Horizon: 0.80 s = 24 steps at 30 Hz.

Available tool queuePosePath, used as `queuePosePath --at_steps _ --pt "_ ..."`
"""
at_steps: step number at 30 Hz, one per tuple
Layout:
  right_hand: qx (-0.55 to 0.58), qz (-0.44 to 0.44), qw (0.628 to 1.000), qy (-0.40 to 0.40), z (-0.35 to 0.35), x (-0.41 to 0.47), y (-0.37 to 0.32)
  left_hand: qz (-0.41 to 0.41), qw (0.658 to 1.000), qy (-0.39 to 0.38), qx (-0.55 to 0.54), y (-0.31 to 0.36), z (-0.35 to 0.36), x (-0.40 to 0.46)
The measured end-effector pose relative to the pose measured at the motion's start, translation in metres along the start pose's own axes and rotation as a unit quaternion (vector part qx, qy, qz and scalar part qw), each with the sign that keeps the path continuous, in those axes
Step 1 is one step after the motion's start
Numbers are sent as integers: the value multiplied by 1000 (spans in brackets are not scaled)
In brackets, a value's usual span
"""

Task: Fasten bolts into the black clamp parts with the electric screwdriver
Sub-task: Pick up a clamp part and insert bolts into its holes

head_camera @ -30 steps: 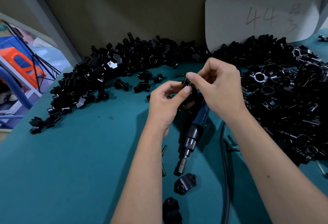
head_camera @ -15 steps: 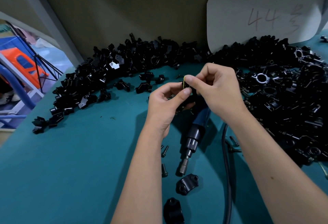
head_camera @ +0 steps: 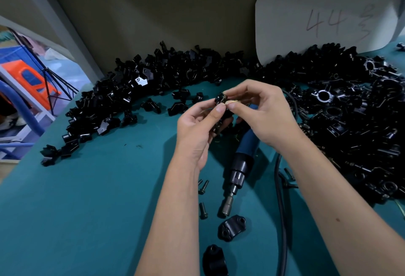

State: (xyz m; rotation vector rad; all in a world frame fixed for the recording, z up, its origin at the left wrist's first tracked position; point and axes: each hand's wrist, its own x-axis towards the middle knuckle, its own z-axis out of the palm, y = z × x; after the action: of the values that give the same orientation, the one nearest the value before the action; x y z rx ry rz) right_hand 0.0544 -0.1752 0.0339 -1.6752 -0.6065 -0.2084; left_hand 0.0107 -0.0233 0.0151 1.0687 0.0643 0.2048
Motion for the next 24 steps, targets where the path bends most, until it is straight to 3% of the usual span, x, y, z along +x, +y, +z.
queuePosePath --at_steps 4,16,24 --pt "-1 5 1000 19 -1 2 0 -10 1000 -15 20 0 -1 -1" --pt "44 21 997 -64 -8 -2 -1 -38 992 -24 114 0 -6 1" --pt "8 -22 998 -65 -14 1 -6 -37 990 -66 116 2 -8 0"
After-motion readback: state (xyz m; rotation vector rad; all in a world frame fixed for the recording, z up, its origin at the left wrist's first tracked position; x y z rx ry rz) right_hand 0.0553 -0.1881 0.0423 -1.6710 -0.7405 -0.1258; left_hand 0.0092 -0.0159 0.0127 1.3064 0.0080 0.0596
